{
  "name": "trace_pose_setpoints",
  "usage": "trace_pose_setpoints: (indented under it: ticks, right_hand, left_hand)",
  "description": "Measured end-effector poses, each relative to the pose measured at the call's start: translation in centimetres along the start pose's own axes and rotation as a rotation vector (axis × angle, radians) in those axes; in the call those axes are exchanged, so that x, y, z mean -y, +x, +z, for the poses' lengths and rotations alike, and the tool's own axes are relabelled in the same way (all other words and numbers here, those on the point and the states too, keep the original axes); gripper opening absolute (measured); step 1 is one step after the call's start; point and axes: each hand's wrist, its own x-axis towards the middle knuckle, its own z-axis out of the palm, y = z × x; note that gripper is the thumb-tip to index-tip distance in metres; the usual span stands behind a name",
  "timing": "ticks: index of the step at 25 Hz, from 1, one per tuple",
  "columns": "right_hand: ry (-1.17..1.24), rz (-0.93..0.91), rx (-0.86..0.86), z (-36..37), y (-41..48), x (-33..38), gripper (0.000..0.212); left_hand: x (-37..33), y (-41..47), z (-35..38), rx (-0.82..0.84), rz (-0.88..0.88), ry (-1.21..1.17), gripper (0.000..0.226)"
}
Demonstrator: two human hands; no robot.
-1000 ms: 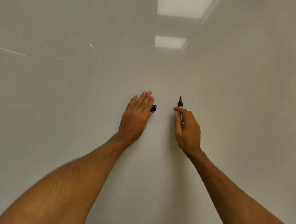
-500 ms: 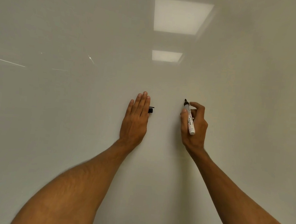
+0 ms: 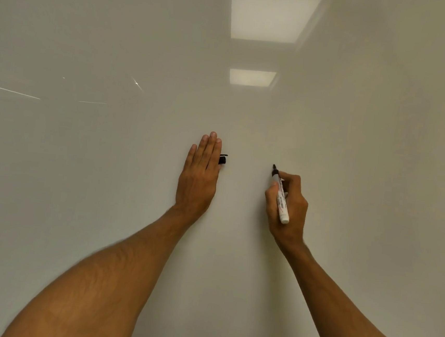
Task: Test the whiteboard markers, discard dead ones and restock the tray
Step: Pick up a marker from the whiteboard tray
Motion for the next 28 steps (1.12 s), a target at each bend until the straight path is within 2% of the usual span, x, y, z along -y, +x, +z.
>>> trace_pose_setpoints:
  ticks: [2,5,6,10,11,13,15,17,19,22,28]
  right_hand:
    - [-0.103,-0.037,-0.039,0.0,-1.2,-0.4,0.015]
    - [-0.253,-0.208,0.108,-0.7,-2.9,-1.0,0.027]
    - [-0.264,-0.200,0.129,-1.2,-3.5,-1.4,0.028]
    - [-0.256,0.069,0.001,-2.5,-6.6,-2.1,0.014]
    - [-0.291,0.055,0.025,-2.5,-7.7,-2.2,0.013]
    - [-0.361,-0.054,0.192,-2.7,-9.5,-2.4,0.016]
    - [-0.315,-0.057,0.323,-3.0,-10.2,-2.6,0.022]
    - [-0.265,-0.070,0.350,-3.1,-10.8,-2.5,0.024]
    - [-0.303,-0.203,0.394,-3.2,-11.9,-2.0,0.024]
    - [-0.383,-0.363,0.488,-2.7,-14.1,-1.6,0.042]
    - [-0.140,-0.213,0.600,1.4,-18.1,0.6,0.047]
  left_hand:
    - [-0.1,0.0,0.2,-0.009,-0.009,0.022,0.049]
    - [-0.3,0.0,0.0,0.004,-0.021,0.027,0.053]
    - [-0.2,-0.1,-0.1,0.012,-0.016,0.023,0.054]
    - [0.0,0.2,-1.2,0.046,0.020,-0.003,0.052]
    - [0.1,0.3,-1.4,0.057,0.026,-0.002,0.053]
    - [-0.2,0.5,-2.1,0.079,0.007,-0.008,0.058]
    - [-0.6,0.5,-2.8,0.101,-0.015,-0.019,0.059]
    - [-0.9,-0.2,-3.5,0.118,-0.005,-0.008,0.059]
    - [-1.0,-1.9,-4.4,0.165,0.019,0.019,0.062]
    - [-0.7,-6.3,-6.0,0.240,0.020,0.049,0.063]
    - [1.3,-17.1,-10.5,0.445,-0.007,0.160,0.065]
